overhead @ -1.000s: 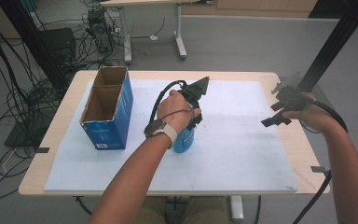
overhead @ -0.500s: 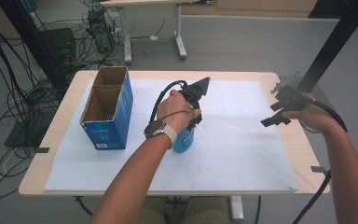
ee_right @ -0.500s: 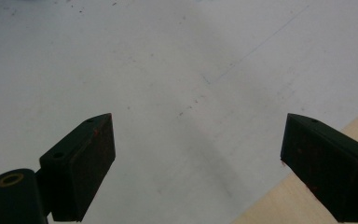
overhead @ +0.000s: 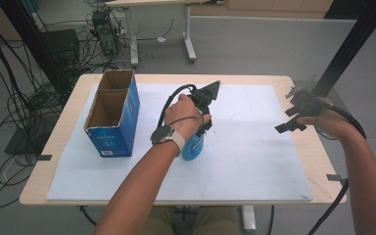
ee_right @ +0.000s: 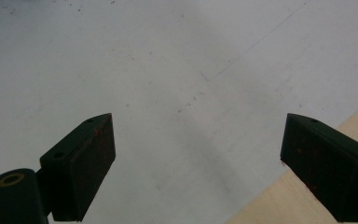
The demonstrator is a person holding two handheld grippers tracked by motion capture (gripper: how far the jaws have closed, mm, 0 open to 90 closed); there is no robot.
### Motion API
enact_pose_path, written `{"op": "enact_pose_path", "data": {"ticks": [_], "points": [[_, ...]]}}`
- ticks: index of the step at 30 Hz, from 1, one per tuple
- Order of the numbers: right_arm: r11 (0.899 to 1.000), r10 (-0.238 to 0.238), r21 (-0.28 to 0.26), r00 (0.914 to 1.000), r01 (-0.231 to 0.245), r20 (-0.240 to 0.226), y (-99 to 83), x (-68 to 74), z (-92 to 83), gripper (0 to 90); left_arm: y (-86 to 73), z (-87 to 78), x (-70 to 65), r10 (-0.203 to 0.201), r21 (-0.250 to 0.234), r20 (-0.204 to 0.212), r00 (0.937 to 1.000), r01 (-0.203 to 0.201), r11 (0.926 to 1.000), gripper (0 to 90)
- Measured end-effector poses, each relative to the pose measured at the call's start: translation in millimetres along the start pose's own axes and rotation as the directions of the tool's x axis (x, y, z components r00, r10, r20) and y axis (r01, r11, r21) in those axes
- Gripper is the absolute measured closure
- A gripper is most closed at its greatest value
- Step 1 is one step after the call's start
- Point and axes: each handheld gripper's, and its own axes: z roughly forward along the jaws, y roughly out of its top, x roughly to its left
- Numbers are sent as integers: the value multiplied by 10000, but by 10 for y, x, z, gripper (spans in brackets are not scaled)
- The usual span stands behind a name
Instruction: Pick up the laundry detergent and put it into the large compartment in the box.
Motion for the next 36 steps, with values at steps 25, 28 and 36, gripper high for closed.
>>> {"op": "enact_pose_path", "data": {"ticks": [25, 28, 36], "points": [[10000, -5, 42, 10000, 5, 55, 21, 17, -28, 101, 6, 2, -20, 2, 36, -63, 10000, -2, 10000, 380], [10000, 1, 47, 10000, -2, 63, 25, 20, -29, 100, 2, 2, -21, 13, 30, -67, 10000, -13, 10000, 380], [10000, -3, 76, 10000, 3, 61, 38, 18, -27, 101, -5, 2, -28, 7, 8, -82, 10000, -7, 10000, 380]]}}
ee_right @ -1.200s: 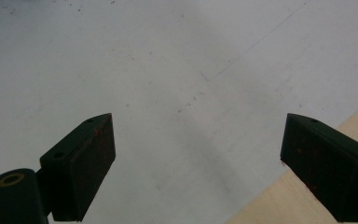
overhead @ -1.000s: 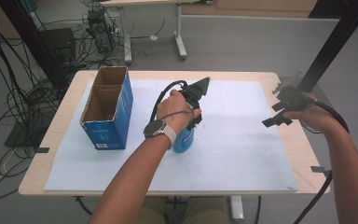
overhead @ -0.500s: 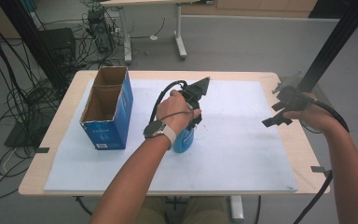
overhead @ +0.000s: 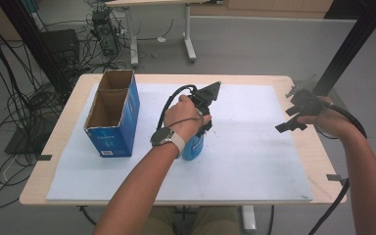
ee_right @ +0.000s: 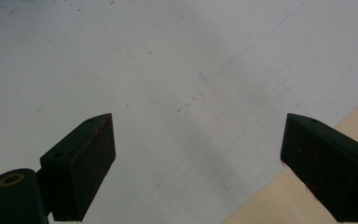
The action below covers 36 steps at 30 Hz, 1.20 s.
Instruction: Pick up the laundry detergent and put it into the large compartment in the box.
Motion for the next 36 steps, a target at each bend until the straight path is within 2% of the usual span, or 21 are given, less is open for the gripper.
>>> {"op": "enact_pose_path", "data": {"ticks": [36], "points": [[10000, -95, -22, 9999, 95, 74, 31, 26, -16, 107, -2, -1, -20, -2, 1, -72, 10000, 2, 10000, 378]]}}
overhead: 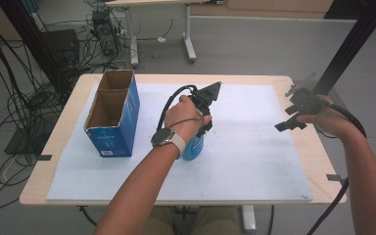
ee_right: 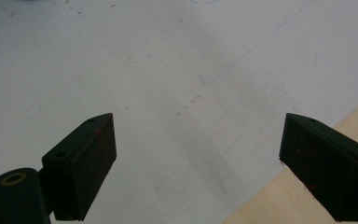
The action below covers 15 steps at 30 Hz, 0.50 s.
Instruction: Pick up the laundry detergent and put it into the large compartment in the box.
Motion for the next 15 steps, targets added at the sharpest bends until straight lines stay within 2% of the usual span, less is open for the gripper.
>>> {"op": "enact_pose_path", "data": {"ticks": [15], "points": [[10000, 4, -9, 10000, -4, -7, -6, 3, 0, 107, 0, 1, 5, -19, -8, 14, 10000, 19, 10000, 378]]}}
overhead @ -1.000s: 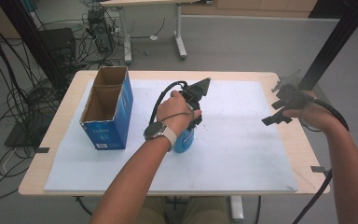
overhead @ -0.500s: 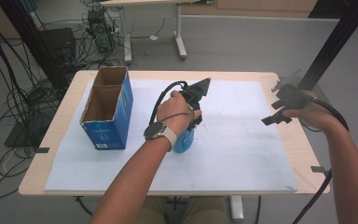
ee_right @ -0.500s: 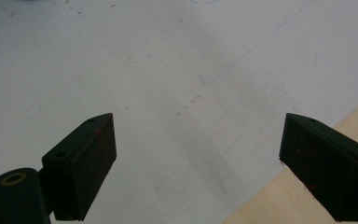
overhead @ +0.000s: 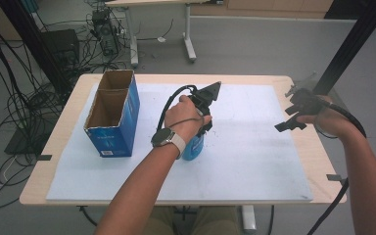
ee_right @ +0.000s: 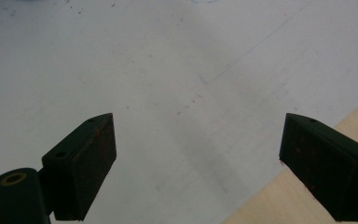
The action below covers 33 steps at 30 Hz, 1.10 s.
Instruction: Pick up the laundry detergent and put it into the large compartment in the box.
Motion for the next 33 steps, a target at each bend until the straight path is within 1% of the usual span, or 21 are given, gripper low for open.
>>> {"op": "enact_pose_path", "data": {"ticks": [3, 5, 7, 16, 33], "points": [[10000, 3, 8, 10000, -3, -6, 4, 1, 3, 107, -7, 1, -3, -37, -41, -7, 10000, 37, 10000, 377], [10000, 4, -6, 10000, -4, -16, 4, 1, 7, 107, -3, 0, 0, 31, -14, -4, 10000, -31, 10000, 377], [10000, -11, -1, 10000, 11, -19, 4, 3, 11, 107, -7, 1, 1, -17, -36, 4, 10000, 17, 10000, 378], [10000, -8, 0, 10000, 8, 2, -4, -4, 4, 107, -5, 0, 1, 32, -35, -3, 10000, -32, 10000, 377], [10000, 15, -31, 10000, -15, 84, -10, 8, -23, 107, -17, -1, -9, -35, -69, -16, 10000, 35, 10000, 378]]}}
